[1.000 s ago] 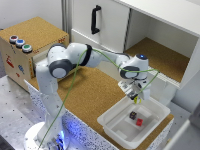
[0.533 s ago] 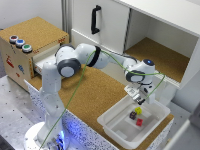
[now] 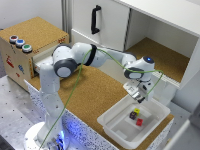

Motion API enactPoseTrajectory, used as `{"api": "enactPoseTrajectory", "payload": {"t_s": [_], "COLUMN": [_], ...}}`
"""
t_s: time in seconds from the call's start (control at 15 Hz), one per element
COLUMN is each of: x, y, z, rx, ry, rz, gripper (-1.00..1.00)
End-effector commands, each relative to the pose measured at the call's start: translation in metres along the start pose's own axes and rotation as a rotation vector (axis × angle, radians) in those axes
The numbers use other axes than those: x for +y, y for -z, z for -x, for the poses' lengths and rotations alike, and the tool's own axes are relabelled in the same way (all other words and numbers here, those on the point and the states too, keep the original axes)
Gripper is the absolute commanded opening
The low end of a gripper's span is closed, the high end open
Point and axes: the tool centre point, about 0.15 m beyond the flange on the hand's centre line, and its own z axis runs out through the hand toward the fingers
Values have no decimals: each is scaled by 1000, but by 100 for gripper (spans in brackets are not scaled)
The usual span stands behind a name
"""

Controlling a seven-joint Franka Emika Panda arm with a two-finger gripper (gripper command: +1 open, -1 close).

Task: Store the yellow block inside the box

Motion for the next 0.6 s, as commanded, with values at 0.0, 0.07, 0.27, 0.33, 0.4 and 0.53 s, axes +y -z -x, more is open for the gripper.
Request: {"api": "enactPoseTrajectory", "payload": {"t_s": [0.0, 0.07, 0.27, 0.33, 0.4, 0.53], "x": [-115, -138, -192, -207, -221, -249], "y": [38, 39, 28, 22, 16, 3], "z": [47, 55, 80, 88, 95, 110], "rx": [71, 72, 27, 8, -8, -36], "ry": [73, 98, 169, 184, 199, 232], "rz": [8, 10, 20, 22, 22, 31], "gripper": [100, 100, 100, 100, 100, 100]}}
